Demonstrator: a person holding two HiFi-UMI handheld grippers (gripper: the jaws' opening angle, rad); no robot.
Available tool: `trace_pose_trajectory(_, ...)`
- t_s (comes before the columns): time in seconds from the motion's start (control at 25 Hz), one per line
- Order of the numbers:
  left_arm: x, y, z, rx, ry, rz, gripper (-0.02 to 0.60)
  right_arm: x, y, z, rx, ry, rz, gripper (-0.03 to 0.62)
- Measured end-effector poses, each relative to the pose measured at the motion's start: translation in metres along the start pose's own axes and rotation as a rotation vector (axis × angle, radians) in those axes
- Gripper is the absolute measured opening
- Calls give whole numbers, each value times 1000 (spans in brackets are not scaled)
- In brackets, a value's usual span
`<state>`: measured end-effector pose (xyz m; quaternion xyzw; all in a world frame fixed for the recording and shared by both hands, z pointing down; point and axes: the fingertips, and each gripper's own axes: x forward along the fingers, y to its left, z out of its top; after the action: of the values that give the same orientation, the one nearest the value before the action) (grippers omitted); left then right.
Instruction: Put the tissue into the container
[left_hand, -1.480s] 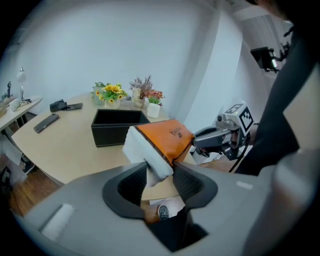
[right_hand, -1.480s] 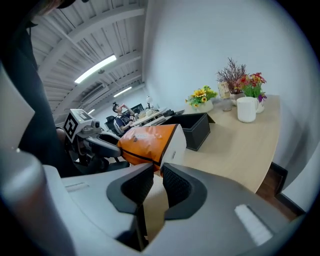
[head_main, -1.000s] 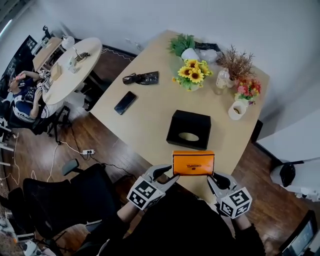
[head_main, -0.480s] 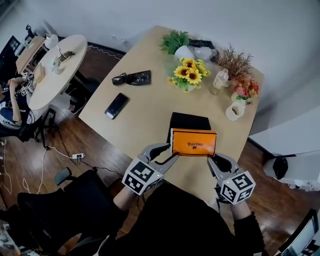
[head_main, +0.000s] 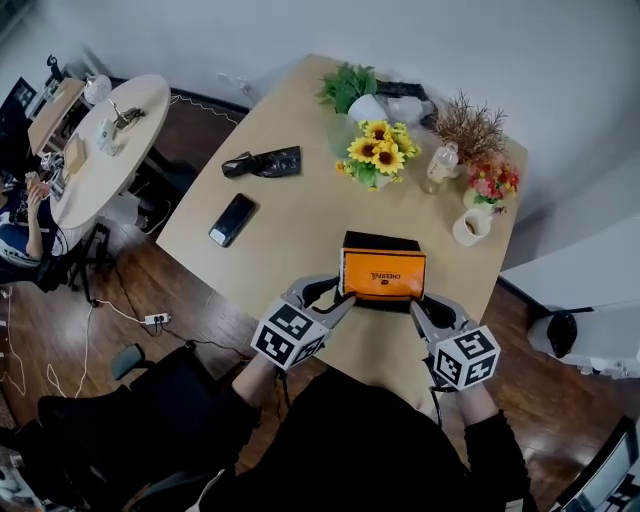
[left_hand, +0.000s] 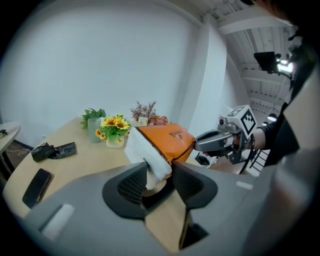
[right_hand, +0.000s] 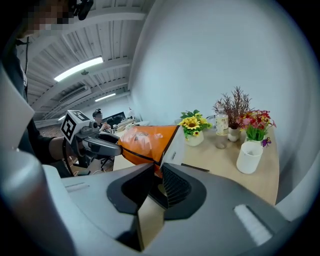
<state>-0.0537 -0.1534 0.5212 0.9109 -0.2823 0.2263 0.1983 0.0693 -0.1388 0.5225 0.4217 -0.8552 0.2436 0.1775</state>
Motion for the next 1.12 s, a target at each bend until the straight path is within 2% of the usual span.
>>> trace_pose_trajectory(0.56,30,9,-27,-2,87,-34,141,16,-17,-33,46,77,-27,52)
trace_pose_trajectory(1.12,48,14,-59,-9,175,-37,140,31,-24,-66,50,156,-45,52)
